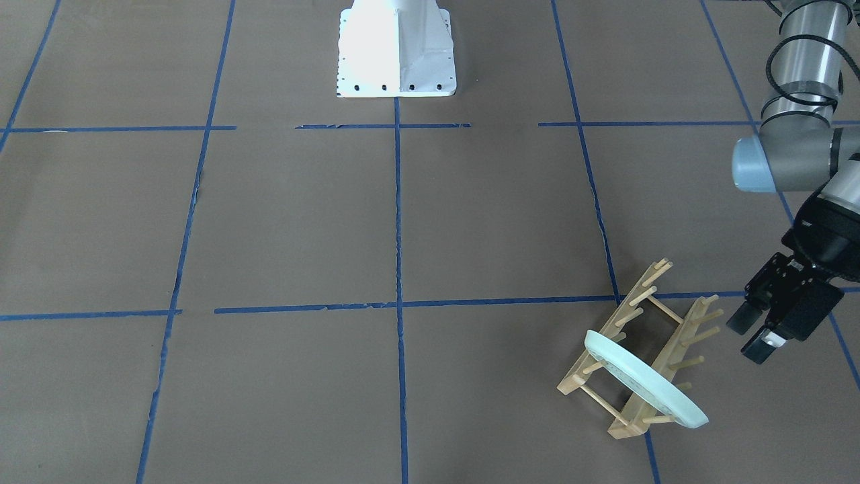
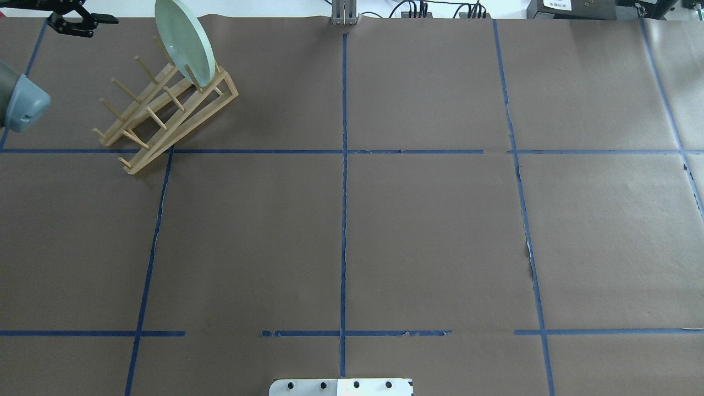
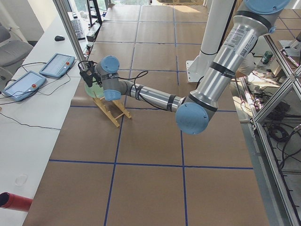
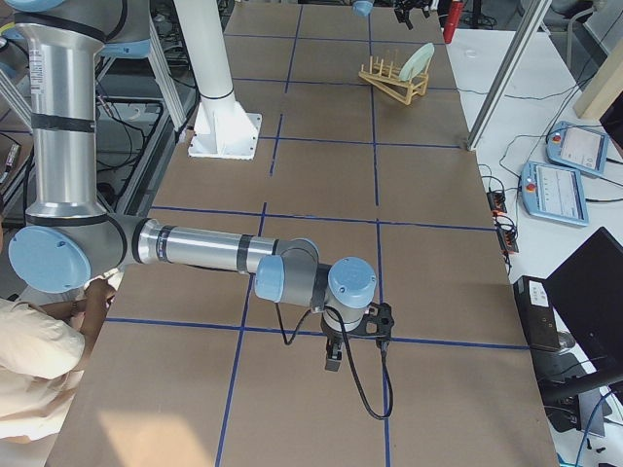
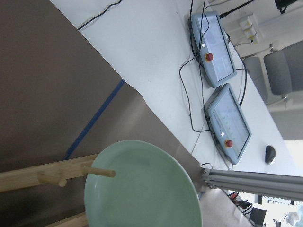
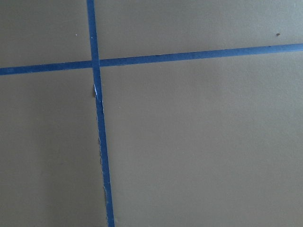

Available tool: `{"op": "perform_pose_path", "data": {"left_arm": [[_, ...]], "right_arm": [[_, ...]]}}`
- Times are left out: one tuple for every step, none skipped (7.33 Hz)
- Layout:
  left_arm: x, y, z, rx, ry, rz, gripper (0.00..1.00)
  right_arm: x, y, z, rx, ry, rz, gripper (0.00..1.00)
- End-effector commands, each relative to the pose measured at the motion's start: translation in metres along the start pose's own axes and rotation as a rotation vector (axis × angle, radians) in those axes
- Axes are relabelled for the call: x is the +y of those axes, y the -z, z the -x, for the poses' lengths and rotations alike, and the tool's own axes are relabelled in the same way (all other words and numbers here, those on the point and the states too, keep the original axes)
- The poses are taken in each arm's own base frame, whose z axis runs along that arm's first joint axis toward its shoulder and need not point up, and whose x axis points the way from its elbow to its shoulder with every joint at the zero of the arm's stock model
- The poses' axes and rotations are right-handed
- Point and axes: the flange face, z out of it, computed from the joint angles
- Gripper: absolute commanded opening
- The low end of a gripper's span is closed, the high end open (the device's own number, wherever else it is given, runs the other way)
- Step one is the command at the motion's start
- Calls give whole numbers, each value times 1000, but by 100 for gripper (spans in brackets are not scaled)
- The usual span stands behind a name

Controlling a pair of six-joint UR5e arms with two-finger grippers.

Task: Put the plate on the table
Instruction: 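Reach the left gripper to the pale green plate in the rack and grasp its rim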

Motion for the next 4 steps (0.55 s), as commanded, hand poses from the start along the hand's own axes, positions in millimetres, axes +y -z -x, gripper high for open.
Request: {"op": "perform_pose_path", "data": {"left_arm": [[22,-40,3,21,79,-21,100],[23,-49,12,7,84,-30,100],[30,-62,11,7,83,-37,100],[30,-69,5,6,85,-38,100]], "right_arm": [[0,0,0,0,0,0,100],[0,0,0,0,-1,1,100],[0,0,0,0,-1,1,100],[0,0,0,0,0,0,100]]}}
